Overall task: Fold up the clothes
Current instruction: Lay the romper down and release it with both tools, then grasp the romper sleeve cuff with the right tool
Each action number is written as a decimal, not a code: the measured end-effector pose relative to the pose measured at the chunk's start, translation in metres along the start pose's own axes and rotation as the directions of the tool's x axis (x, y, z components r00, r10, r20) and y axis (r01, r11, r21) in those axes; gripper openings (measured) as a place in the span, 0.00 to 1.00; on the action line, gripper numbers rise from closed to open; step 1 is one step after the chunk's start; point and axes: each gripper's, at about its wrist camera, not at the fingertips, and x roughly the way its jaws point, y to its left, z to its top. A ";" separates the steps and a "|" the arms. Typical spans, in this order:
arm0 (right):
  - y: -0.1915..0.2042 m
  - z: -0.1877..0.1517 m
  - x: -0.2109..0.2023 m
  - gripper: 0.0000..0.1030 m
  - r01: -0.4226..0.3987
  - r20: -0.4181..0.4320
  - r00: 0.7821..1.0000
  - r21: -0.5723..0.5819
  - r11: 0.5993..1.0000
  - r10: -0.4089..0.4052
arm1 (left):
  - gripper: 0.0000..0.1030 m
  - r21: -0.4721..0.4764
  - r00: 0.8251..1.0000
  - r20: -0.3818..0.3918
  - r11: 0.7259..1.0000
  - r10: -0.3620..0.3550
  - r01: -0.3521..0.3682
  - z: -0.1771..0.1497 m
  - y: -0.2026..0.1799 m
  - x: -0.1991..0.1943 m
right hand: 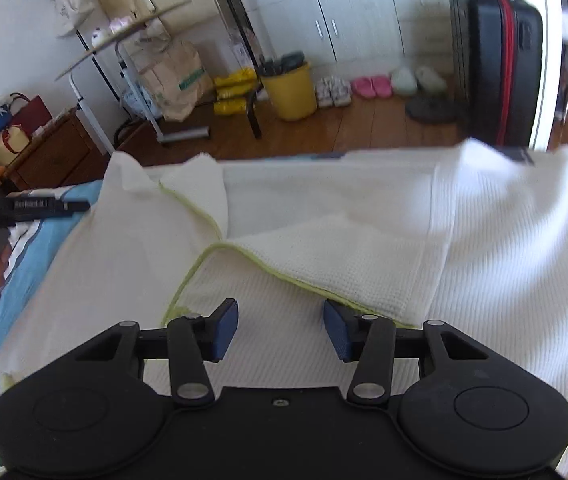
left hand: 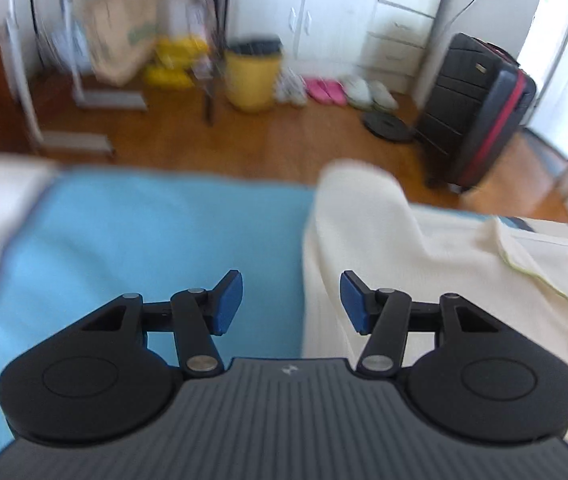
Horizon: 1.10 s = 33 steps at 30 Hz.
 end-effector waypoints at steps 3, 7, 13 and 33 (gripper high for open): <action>-0.012 -0.004 0.003 0.47 -0.014 0.117 0.993 0.007 1.000 0.013 | 0.52 0.122 1.000 -0.008 0.993 0.009 -0.008 -0.003 -0.013 0.012; -0.020 -0.008 0.001 0.35 0.011 0.254 0.967 0.010 1.000 -0.013 | 0.53 0.251 0.992 0.043 0.959 0.122 -0.129 0.006 -0.043 0.034; -0.026 -0.002 -0.019 0.34 0.027 0.404 0.914 0.049 0.998 -0.045 | 0.44 0.268 0.879 0.210 0.840 0.427 -0.472 0.032 -0.102 0.064; -0.023 0.017 -0.058 0.69 -0.060 0.191 0.982 0.239 0.969 0.014 | 0.52 0.283 0.958 -0.005 0.919 0.287 -0.274 -0.142 -0.133 -0.136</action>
